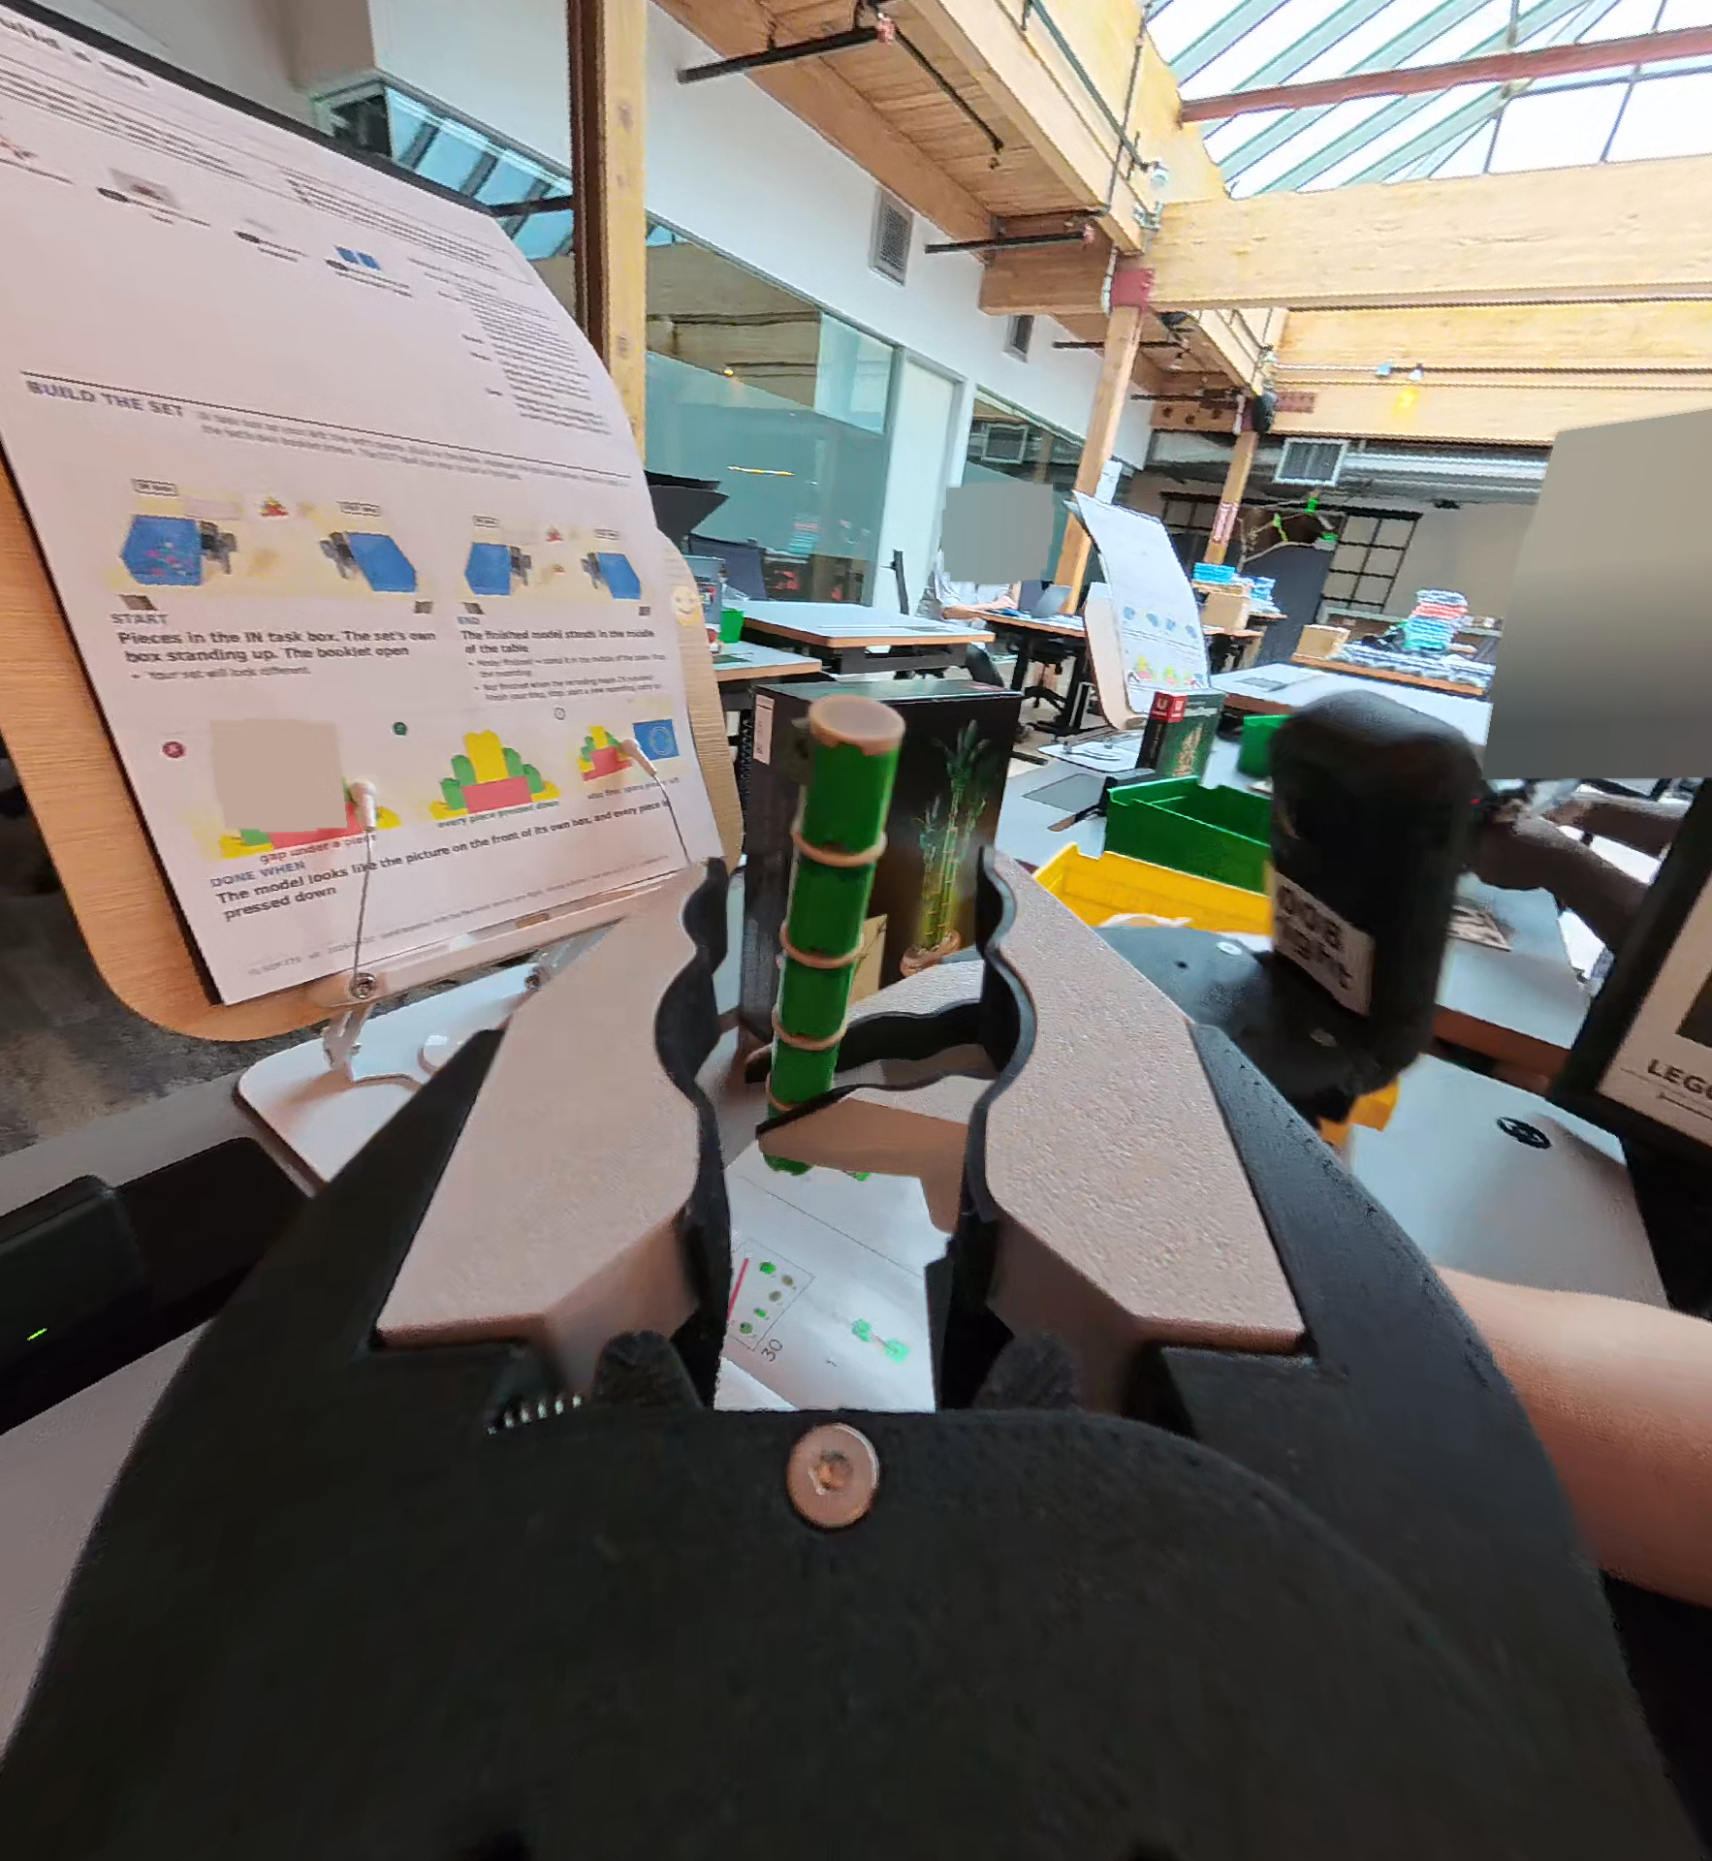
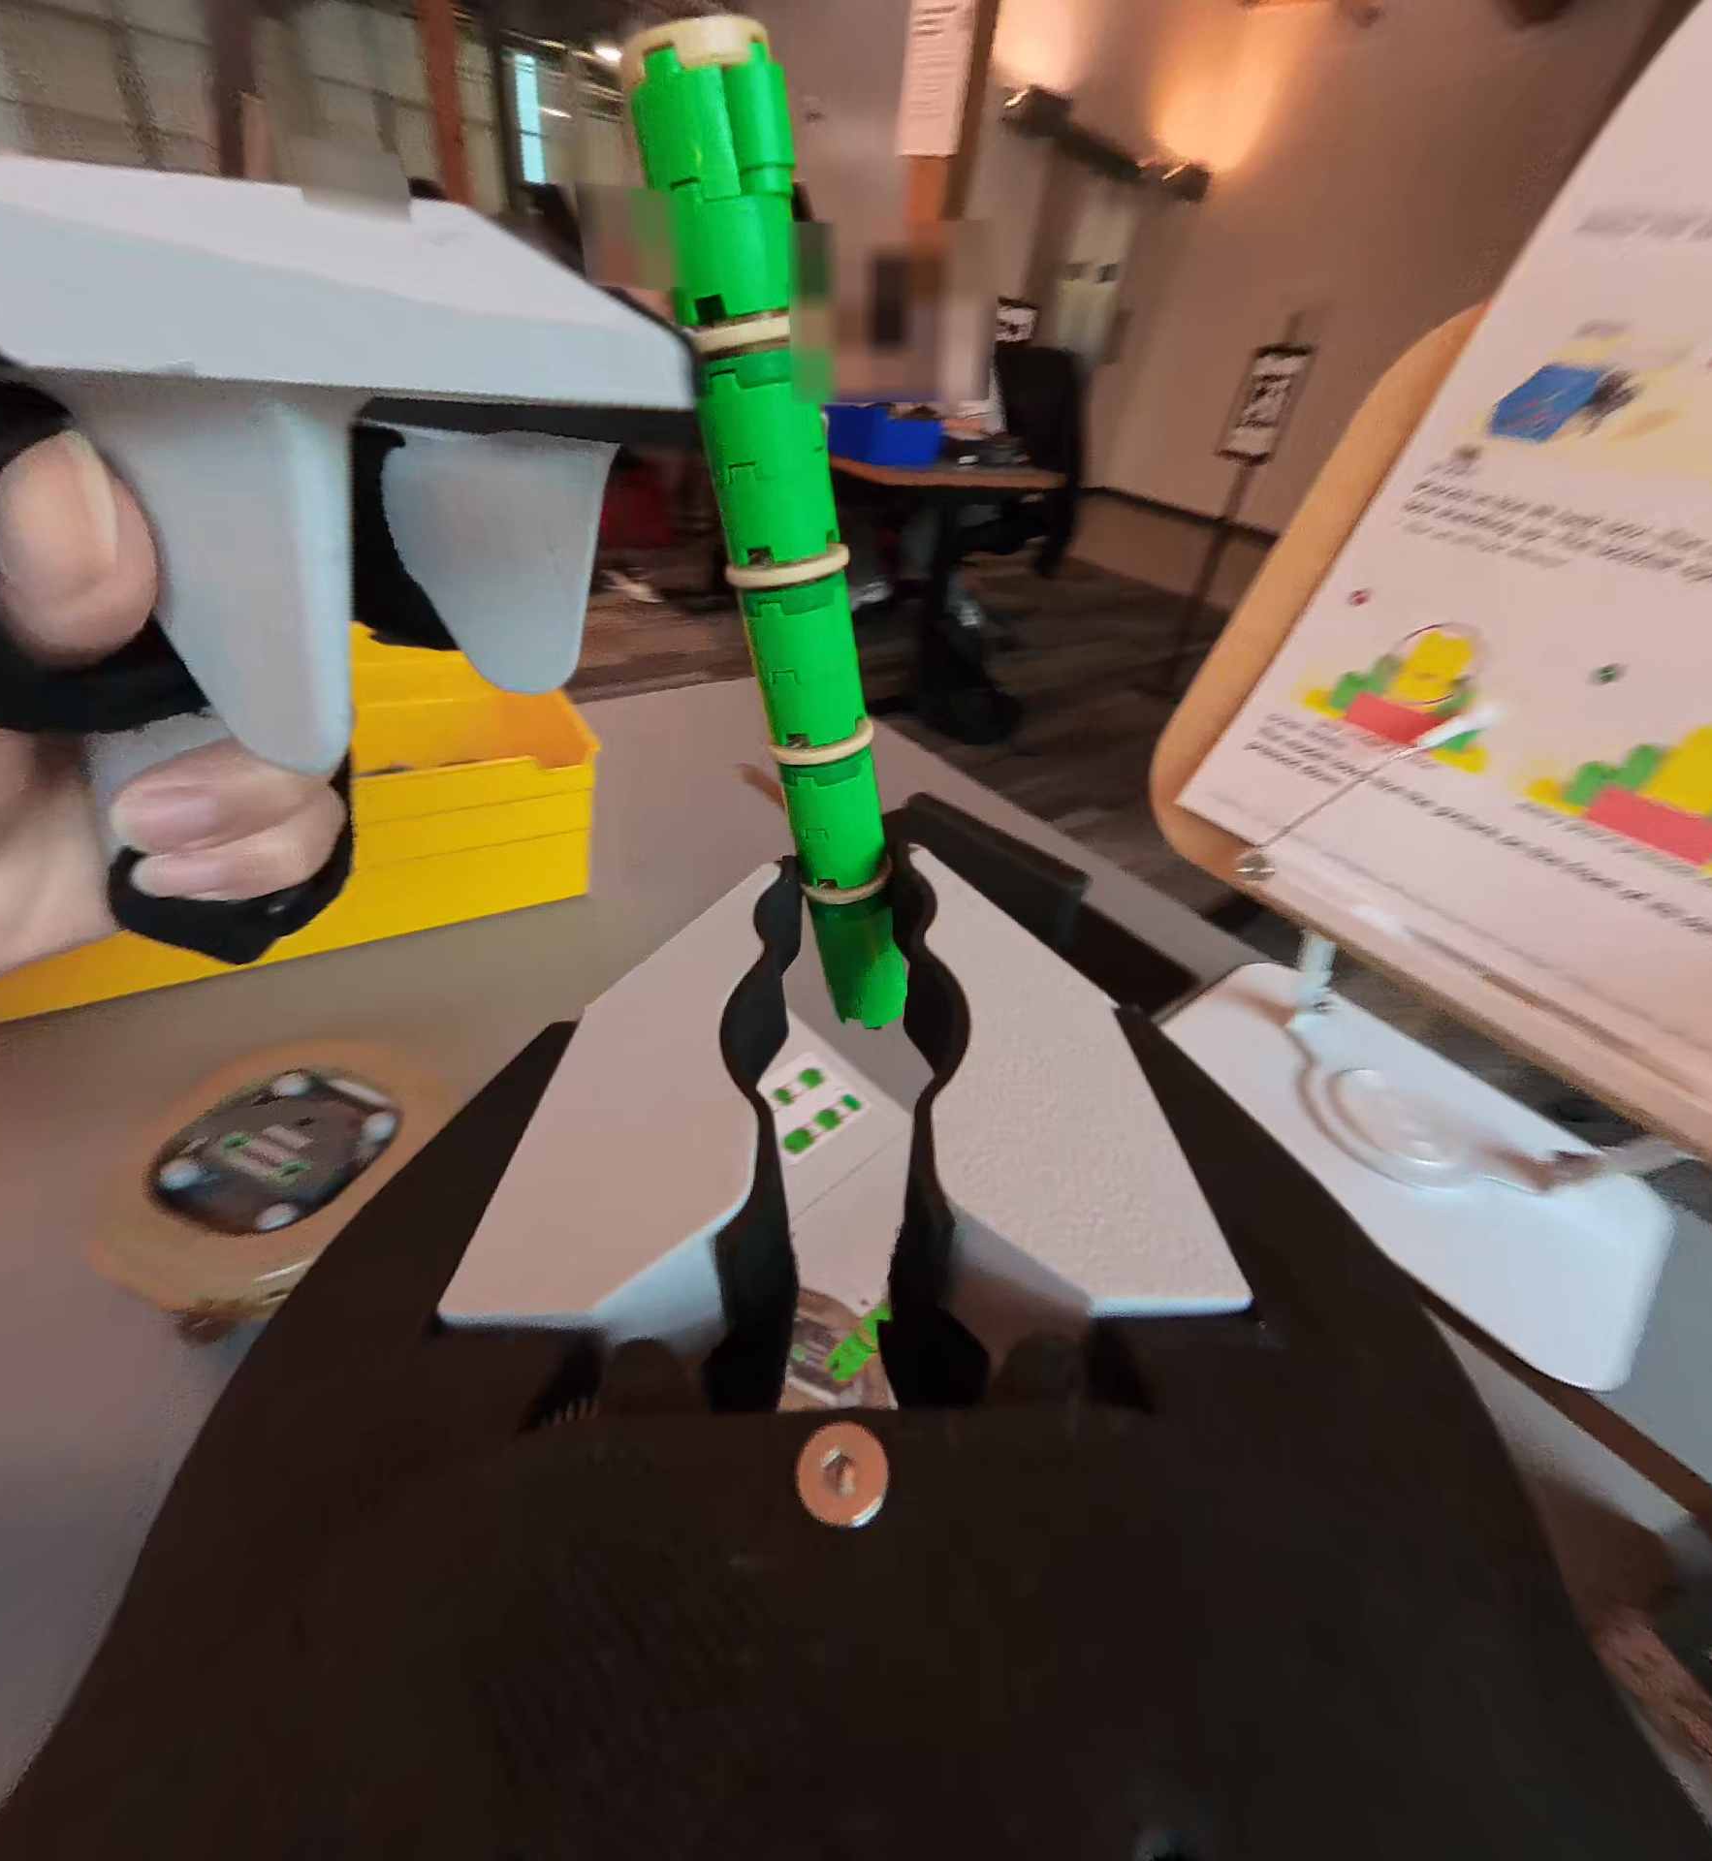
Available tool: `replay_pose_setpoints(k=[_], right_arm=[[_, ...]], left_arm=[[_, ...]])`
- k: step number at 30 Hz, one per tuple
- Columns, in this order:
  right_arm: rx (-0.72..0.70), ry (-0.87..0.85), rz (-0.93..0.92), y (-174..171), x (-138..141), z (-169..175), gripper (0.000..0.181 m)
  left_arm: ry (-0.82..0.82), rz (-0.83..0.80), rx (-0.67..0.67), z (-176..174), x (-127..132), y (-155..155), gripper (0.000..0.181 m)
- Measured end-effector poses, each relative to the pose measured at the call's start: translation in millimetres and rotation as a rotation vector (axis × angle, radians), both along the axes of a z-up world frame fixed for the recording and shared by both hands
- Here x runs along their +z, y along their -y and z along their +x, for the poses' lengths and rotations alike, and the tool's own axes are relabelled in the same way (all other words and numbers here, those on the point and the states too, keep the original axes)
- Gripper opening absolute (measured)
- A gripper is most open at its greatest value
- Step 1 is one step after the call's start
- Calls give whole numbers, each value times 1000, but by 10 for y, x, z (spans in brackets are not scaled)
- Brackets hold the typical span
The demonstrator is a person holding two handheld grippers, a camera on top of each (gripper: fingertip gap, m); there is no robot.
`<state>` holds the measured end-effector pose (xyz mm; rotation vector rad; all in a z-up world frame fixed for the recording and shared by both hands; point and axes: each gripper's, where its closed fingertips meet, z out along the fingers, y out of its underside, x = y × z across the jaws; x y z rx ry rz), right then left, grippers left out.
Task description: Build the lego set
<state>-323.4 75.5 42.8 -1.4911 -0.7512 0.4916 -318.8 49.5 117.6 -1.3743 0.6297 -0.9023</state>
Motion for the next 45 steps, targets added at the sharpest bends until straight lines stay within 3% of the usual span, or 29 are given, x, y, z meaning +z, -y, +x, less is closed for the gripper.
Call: replay_pose_setpoints(k=[3,5,9,15,17,22,26,31,37,45], right_arm=[[-112,53,91,11,23,2,17],[-174,96,158,15,39,15,17],[-194,114,198,40,39,-27,16],[-35,80,138,119,15,-178,29],[99,93,115,205,11,-263,33],[378,289,-40,412,-147,-84,51],[389,239,-85,432,73,358,53],[444,124,-102,514,282,563,54],[581,142,-175,671,137,488,55],[779,207,-289,897,-242,166,52]], left_arm=[[2,-2,37,-13,-14,-37,40],[11,9,9,7,-6,-1,18],[19,16,-23,-10,4,13,18],[-35,40,-119,-44,-22,95,16],[-55,36,-124,-60,-46,94,16],[-149,45,-132,-62,-136,110,16],[-226,35,-157,-33,-238,138,16],[-266,7,-241,87,-350,223,16],[-340,-10,-381,217,-511,417,17],[-281,-8,-626,290,-497,761,16]])
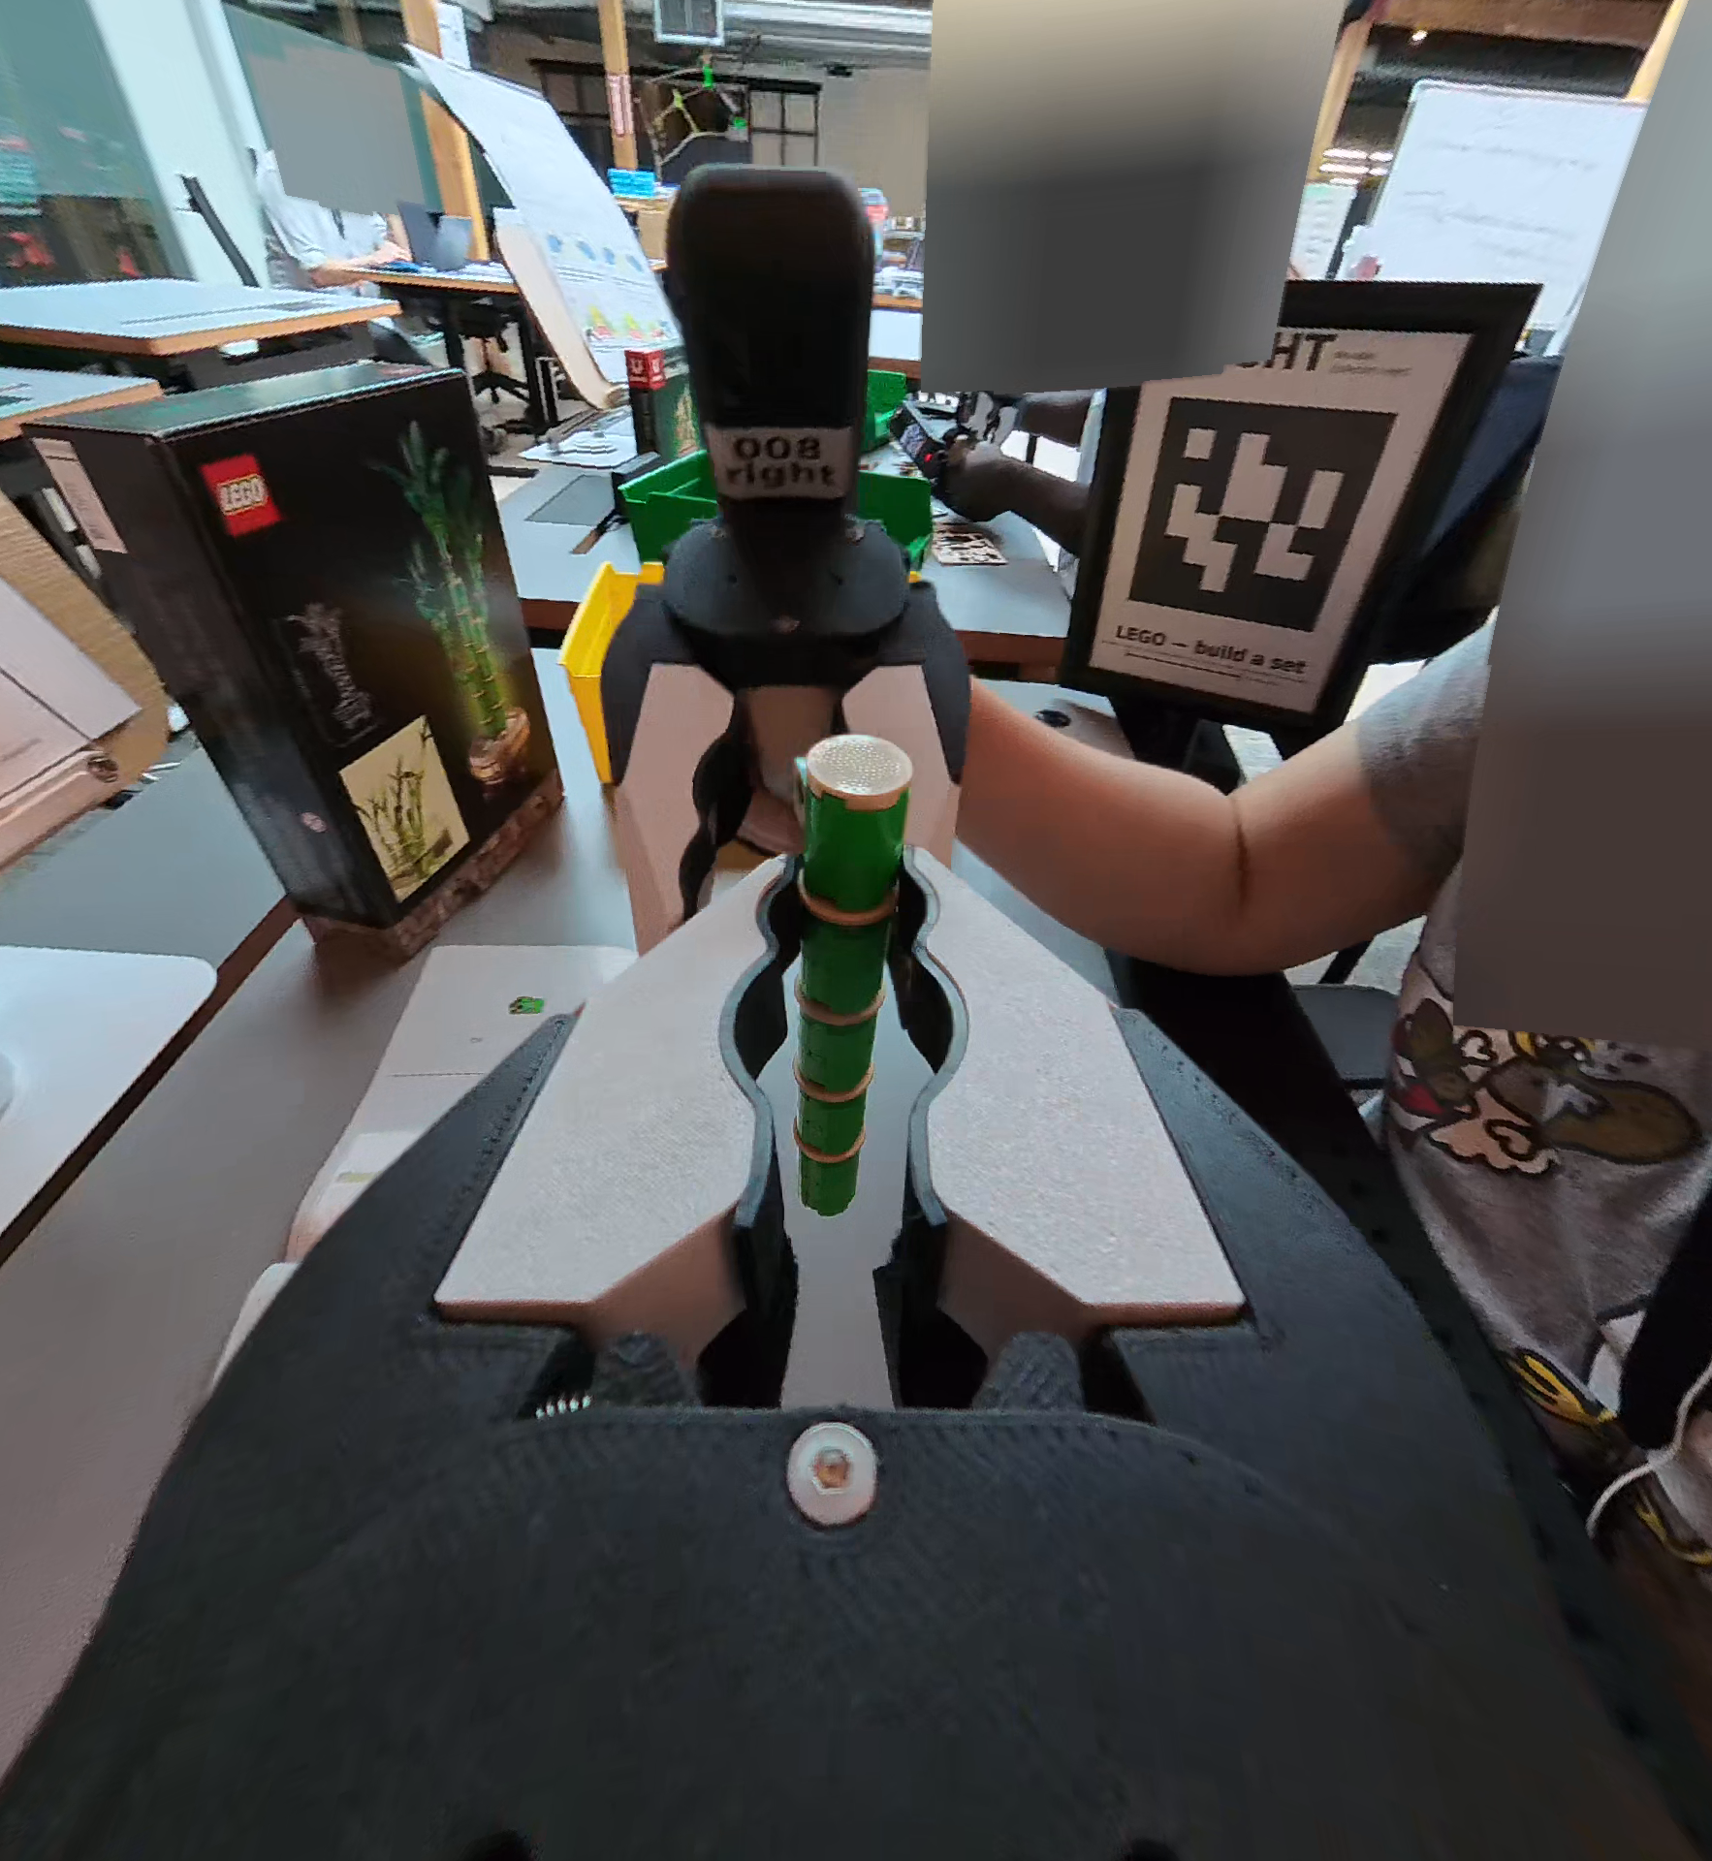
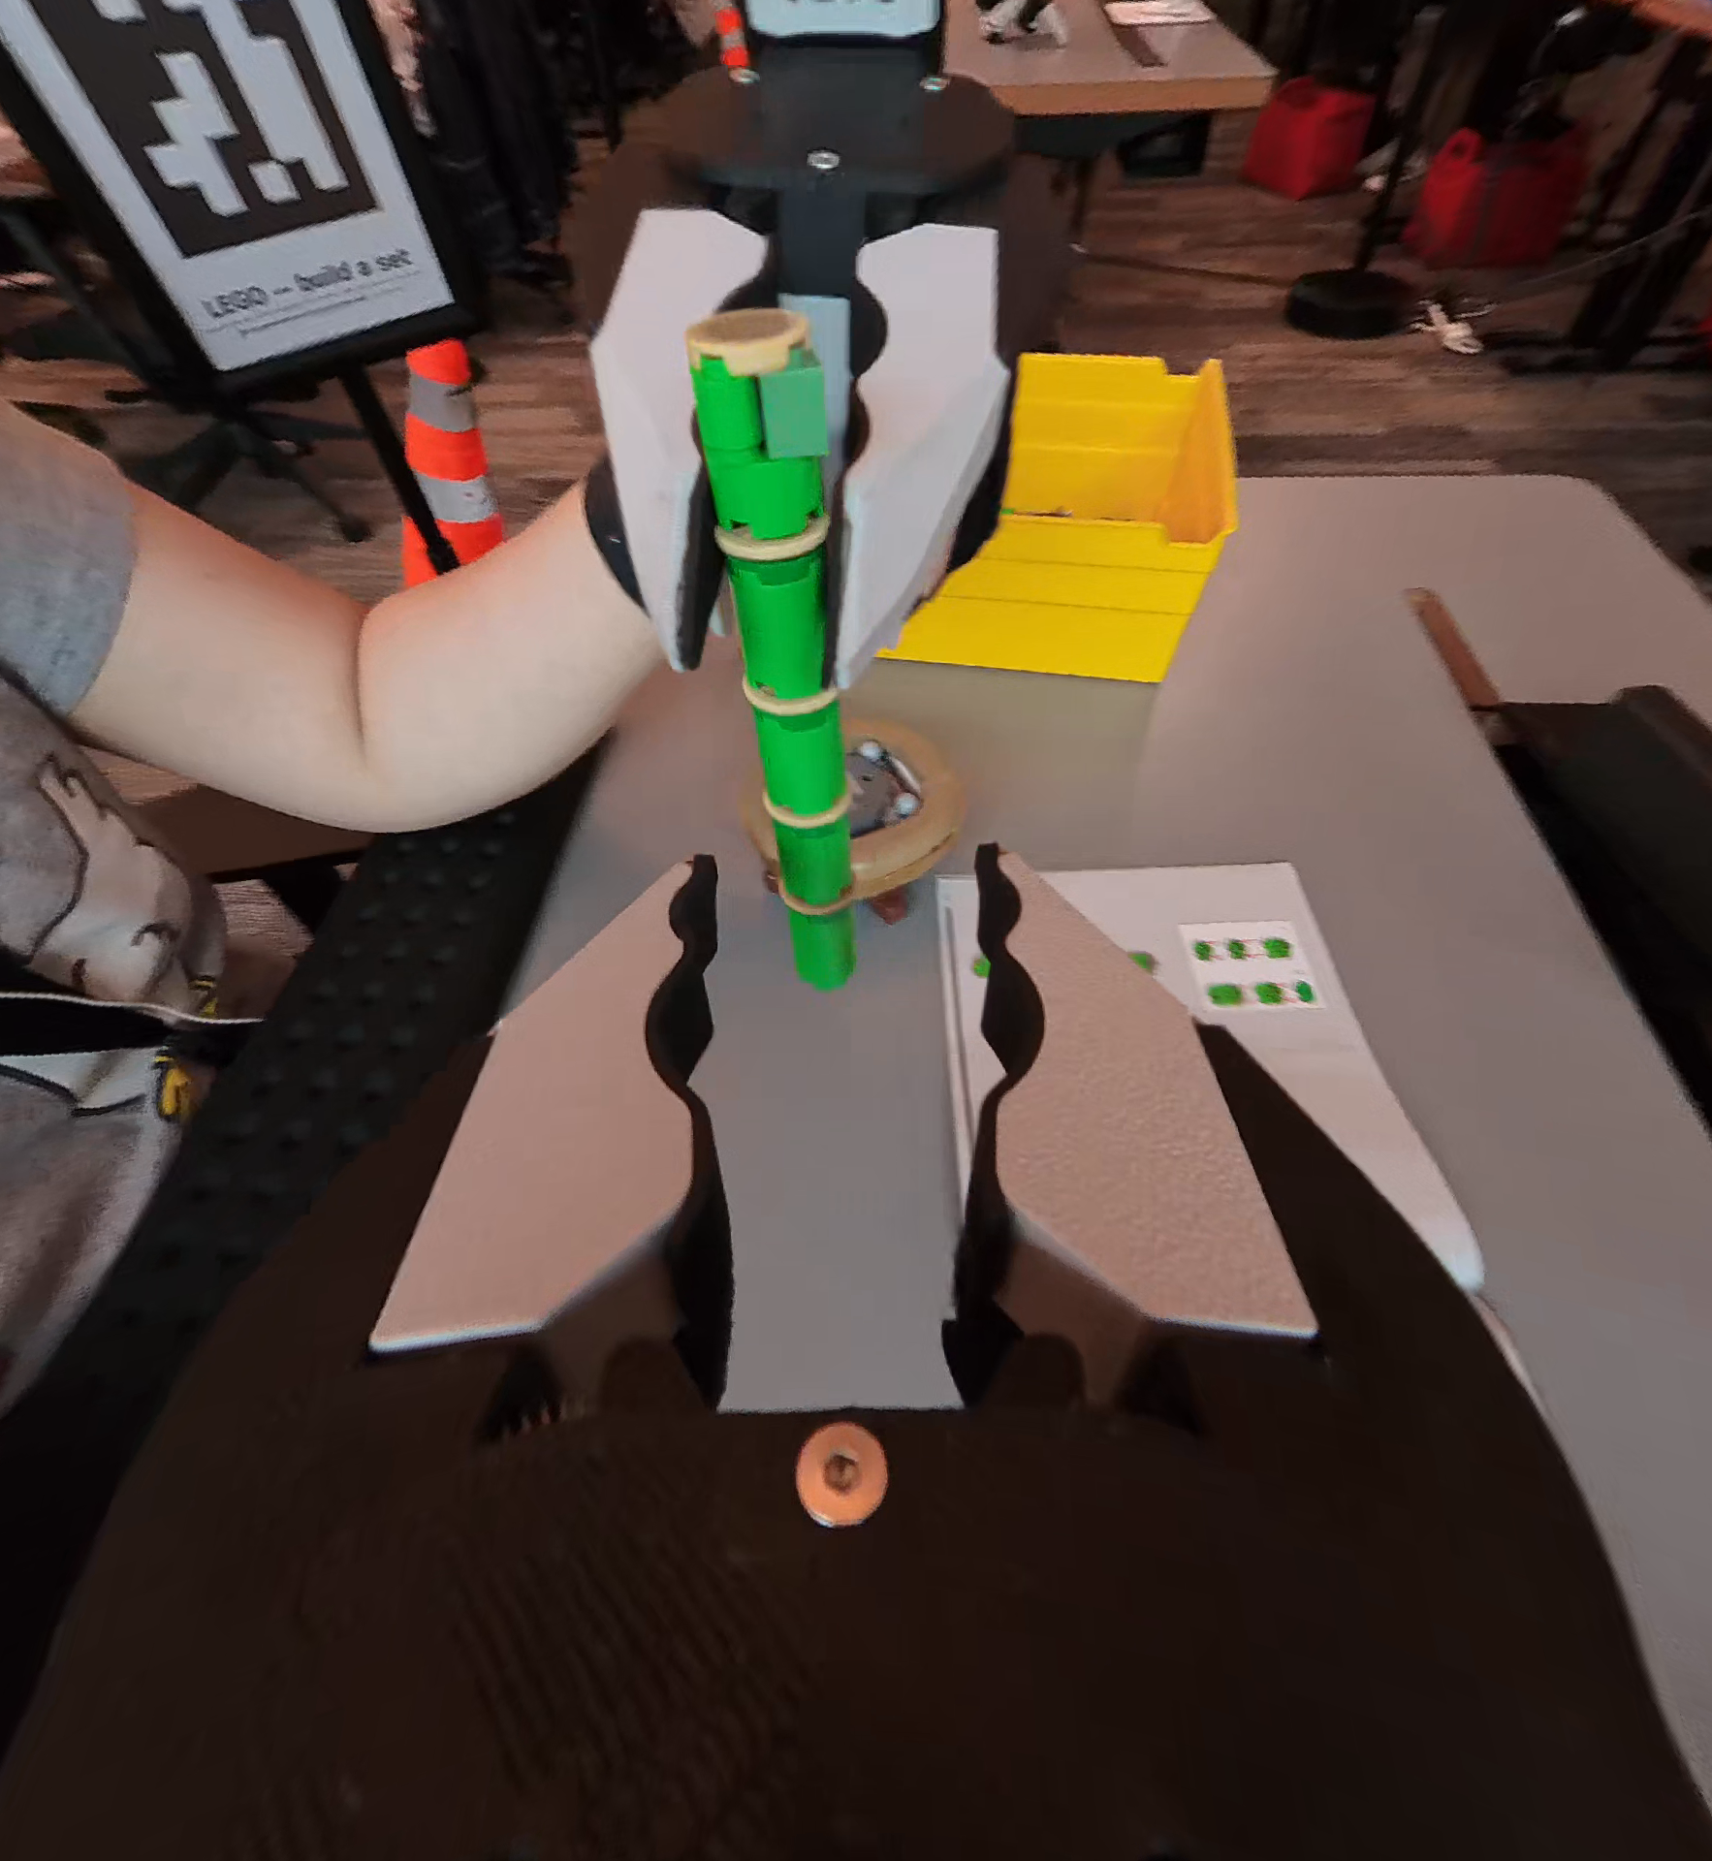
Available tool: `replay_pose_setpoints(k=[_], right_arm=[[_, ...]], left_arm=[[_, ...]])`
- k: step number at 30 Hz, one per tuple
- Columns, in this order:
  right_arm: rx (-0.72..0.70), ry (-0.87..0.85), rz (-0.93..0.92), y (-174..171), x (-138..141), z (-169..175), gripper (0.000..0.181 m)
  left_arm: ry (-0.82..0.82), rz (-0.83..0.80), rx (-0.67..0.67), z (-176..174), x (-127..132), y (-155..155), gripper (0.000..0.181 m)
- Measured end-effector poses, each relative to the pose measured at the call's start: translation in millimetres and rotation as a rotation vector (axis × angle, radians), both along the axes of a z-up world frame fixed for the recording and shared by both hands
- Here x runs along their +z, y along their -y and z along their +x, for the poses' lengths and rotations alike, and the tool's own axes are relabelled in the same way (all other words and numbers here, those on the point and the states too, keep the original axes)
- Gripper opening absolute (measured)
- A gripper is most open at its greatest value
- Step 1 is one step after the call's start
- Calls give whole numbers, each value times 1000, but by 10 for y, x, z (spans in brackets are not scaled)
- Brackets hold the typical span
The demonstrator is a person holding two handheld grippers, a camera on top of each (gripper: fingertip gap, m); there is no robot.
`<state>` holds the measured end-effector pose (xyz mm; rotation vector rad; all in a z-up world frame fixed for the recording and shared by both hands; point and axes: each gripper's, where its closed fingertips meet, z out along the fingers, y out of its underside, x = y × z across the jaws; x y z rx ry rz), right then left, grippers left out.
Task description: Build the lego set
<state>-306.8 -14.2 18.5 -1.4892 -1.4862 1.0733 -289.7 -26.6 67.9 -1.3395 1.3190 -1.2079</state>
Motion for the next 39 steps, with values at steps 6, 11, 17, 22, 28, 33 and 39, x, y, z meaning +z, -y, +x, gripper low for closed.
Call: replay_pose_setpoints(k=[6,11,17,22,28,33,39], right_arm=[[109,-1,-87,154,-113,-167,37],[144,-13,-65,217,-109,-216,25],[142,-21,-63,209,-114,-236,18],[144,-8,-72,205,-152,-250,19],[110,1,-50,151,-155,-254,16],[30,-9,-58,-15,-147,-213,15],[-122,-87,-190,-361,-85,-57,16]], left_arm=[[-7,-16,-68,-15,-22,105,17],[-36,-16,-81,-13,-79,122,17],[-38,-20,-79,-19,-85,113,16],[-27,-19,-75,-32,-64,106,17],[-10,-24,-44,-36,-42,48,17],[56,-37,67,-88,67,-141,51],[119,-64,168,-299,180,-330,54]])
